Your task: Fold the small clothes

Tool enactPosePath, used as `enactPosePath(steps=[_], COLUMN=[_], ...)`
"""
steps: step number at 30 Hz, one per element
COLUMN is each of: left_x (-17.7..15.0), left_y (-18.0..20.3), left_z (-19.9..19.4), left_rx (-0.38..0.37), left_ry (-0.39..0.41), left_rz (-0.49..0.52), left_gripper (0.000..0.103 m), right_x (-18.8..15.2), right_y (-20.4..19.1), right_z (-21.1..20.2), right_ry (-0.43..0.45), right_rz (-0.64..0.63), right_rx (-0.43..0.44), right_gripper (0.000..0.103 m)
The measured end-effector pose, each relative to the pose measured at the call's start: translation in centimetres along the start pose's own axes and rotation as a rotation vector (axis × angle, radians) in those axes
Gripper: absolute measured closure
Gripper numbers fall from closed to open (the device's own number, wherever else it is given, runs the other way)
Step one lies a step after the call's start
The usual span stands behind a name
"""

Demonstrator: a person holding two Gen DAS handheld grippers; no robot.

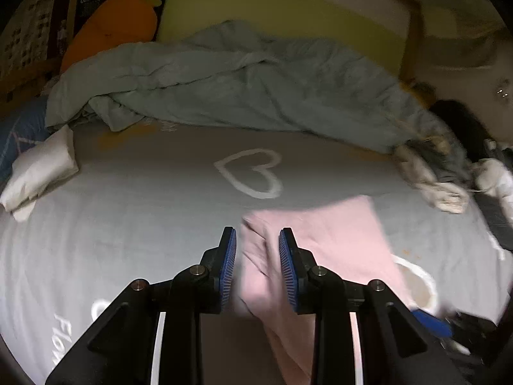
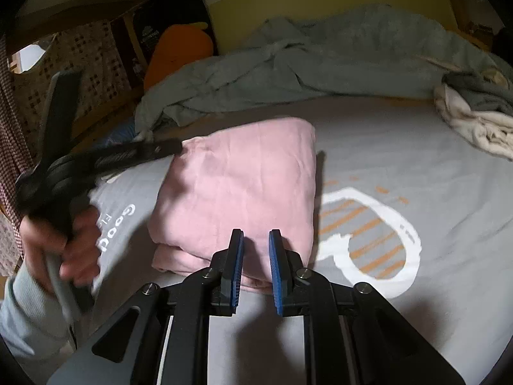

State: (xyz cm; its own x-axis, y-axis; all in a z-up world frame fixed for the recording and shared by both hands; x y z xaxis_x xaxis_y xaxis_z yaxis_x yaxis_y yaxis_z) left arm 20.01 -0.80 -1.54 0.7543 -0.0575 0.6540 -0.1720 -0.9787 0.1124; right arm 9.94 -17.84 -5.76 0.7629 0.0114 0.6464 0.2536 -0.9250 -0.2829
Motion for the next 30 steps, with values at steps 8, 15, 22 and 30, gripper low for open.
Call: enactPosePath(steps=[8, 15, 22, 30], left_x=[0.7, -0.5, -5.8, -8.5], left_y=[-3.6, -4.2, -1.4, -0.7], left_z=[5.3, -1.6, -2.5, 0.1], left_rx=[-0.065, -0.168, -0.363, -0.523], left_ry=[-0.132, 0.008, -0.098, -0.182], left_rz=[-0.118, -0.149, -0.214, -0.385], left_gripper=[0.078, 0.067, 0.016, 0.012], right_x=[0.3, 1.5, 1.7, 1.5], right_y=[0.4, 1.2, 4.6, 8.0], right_z=[-1.0, -3.8, -3.4, -1.6], right_ry=[0.030, 0.125, 0.090, 0.007], right_rz=[0.006, 0.040, 0.218, 0.419], right_rx=[-0.003, -0.020, -0.029, 0.166], right_gripper=[0.070, 0.033, 0.013, 0.000])
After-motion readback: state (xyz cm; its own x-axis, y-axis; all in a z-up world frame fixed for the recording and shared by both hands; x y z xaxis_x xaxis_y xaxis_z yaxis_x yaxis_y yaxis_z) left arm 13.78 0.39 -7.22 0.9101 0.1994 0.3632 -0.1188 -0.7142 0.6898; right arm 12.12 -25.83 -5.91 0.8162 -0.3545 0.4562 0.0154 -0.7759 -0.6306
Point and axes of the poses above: each gripper's, at about its wrist camera, not at the fingertips, and z roughly the way its jaws point, y to its right, x to its top, the point moved 6 cm from there along z, roughly the way its jaws point, and after that the axes turned 10 degrees about -y, right-handed, at the moved point
